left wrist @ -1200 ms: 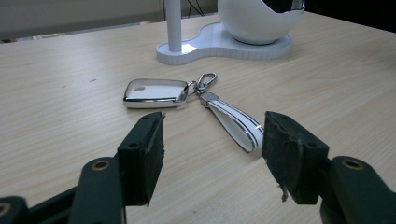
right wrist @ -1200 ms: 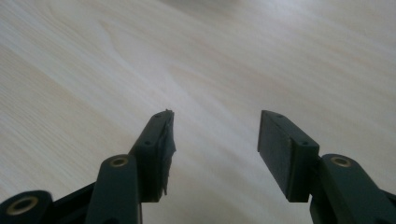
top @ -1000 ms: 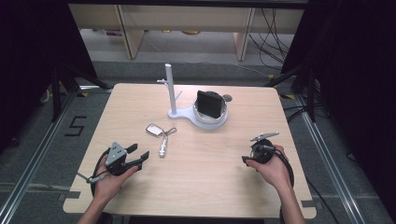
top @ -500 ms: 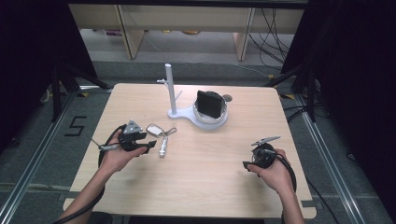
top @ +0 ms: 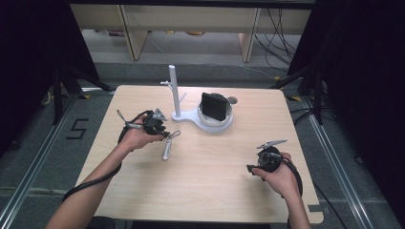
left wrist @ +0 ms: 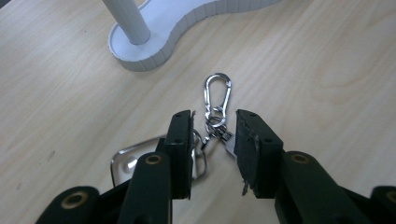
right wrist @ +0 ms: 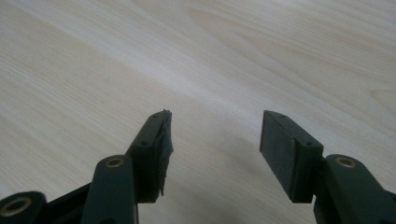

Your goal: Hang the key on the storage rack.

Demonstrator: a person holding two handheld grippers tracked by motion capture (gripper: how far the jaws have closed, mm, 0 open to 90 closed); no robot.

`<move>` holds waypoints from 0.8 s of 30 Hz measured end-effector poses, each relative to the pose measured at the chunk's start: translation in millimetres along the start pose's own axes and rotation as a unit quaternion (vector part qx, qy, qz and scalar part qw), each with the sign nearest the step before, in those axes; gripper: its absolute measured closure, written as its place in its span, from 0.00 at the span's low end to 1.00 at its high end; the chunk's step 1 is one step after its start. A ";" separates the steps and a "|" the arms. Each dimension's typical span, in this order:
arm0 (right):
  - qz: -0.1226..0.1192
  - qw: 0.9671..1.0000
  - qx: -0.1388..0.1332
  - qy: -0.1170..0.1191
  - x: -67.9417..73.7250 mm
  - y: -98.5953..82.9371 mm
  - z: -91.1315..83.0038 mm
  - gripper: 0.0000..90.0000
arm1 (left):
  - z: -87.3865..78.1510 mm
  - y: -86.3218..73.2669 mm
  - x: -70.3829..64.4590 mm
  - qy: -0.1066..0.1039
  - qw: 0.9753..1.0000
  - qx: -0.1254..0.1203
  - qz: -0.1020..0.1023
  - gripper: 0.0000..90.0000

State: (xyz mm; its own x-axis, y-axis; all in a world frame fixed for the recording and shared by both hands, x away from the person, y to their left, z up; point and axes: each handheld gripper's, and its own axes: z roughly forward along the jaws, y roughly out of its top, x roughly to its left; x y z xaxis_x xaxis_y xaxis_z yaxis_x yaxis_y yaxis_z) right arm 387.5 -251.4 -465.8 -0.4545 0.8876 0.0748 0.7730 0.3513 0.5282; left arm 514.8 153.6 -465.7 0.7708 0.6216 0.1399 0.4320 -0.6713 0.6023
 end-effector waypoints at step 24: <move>-0.002 1.000 0.012 0.009 0.8 -0.2 -0.4 0.50 | 31.9 25.5 2.2 -0.027 0.995 0.090 0.029 0.70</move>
State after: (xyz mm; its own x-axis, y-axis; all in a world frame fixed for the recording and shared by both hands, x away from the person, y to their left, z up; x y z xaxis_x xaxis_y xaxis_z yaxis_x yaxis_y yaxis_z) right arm 386.8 -250.9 -465.5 -0.4656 0.8807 0.0875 0.7812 0.3625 0.5084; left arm 542.4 125.0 -475.1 0.8188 0.5601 0.1258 0.4584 -0.7699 0.4439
